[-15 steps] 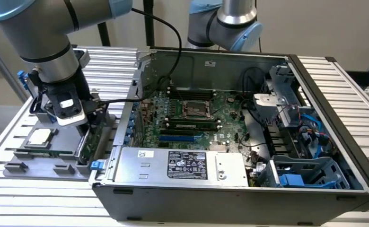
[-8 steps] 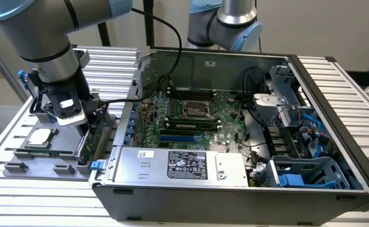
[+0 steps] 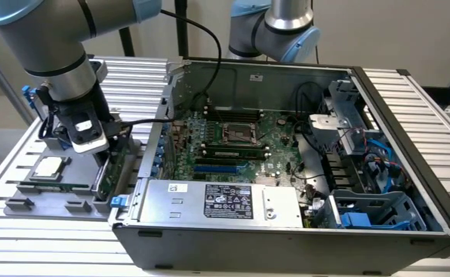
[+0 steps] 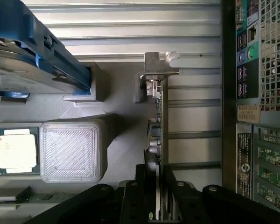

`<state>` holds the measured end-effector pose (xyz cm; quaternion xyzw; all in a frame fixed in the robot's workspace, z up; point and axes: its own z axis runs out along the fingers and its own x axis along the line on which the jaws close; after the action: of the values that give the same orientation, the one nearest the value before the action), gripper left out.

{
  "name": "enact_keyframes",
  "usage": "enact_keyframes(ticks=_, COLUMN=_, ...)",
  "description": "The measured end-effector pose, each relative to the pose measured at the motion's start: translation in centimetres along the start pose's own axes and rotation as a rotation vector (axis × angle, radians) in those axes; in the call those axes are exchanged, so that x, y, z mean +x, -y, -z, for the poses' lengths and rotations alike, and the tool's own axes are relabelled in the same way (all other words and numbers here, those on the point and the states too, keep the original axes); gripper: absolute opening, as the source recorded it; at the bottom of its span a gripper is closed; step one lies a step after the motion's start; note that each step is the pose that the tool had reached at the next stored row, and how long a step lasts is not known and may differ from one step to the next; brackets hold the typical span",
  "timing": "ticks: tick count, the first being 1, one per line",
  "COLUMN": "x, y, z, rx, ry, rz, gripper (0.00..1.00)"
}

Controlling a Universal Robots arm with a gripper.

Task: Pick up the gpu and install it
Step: 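Pick up the gpu and move the gpu toward the slot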

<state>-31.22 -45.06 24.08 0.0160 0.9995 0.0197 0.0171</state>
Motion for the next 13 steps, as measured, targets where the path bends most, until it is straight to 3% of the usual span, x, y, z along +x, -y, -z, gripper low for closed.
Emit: enact_keyframes(ticks=13, x=0.0, y=0.04, z=0.01, rx=-0.0008, ry=-0.0015, rz=0.026, gripper=0.0)
